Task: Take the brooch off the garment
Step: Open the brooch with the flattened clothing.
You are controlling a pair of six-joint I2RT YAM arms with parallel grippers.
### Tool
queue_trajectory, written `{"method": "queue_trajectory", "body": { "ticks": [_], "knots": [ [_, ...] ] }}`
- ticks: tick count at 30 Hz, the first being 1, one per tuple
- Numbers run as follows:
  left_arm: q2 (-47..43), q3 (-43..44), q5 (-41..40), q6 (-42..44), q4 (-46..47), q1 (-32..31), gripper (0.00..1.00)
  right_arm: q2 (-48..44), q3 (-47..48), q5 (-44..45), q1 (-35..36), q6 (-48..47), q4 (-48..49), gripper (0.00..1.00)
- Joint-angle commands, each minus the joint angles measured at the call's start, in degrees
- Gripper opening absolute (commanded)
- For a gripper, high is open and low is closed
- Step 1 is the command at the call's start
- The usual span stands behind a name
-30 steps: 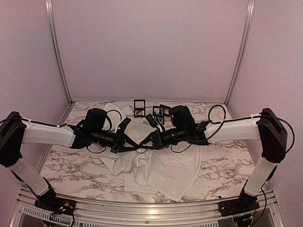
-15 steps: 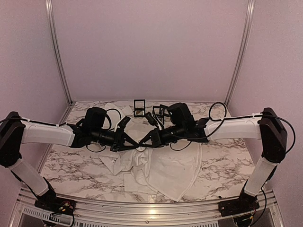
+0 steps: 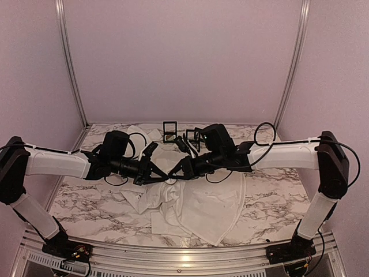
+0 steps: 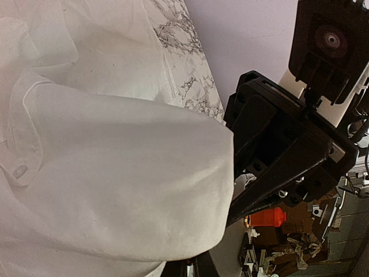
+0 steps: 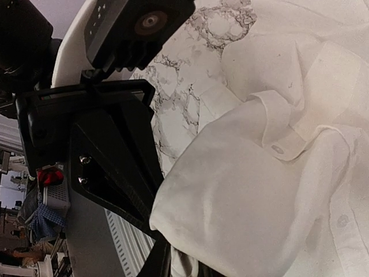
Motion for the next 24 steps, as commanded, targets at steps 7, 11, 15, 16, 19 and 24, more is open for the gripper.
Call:
{"method": "queue_trajectory", "body": {
  "ticks": [7,11,15,16,19,24],
  "knots": [
    [-2.9,2.6,-1.1,-7.4,11.1,-0.9,0.00,1.9,4.1,1.2,3.9,-2.4,-1.4,0.14],
    [-3.8,2.8,-1.6,-8.9,12.2,-0.8,0.00,1.7,4.6,1.3,3.9,-2.5,-1.7,0.13],
    [-4.3,2.6,-1.7,-9.9,13.2,-0.7,0.00,1.5,4.7,1.6,3.9,-2.8,-2.1,0.10],
    [-4.4,2.5,-1.6,-10.0,13.3,-0.6,0.00,1.5,4.7,1.6,3.9,-2.8,-2.2,0.10],
    [-4.5,2.5,-0.3,-9.4,12.9,-0.3,0.00,1.2,4.5,1.7,4.0,-3.2,-2.3,0.09],
    [-4.1,2.3,2.0,-8.2,11.3,0.7,0.00,0.9,4.3,1.9,4.0,-4.0,-2.7,0.06]
  ]
}}
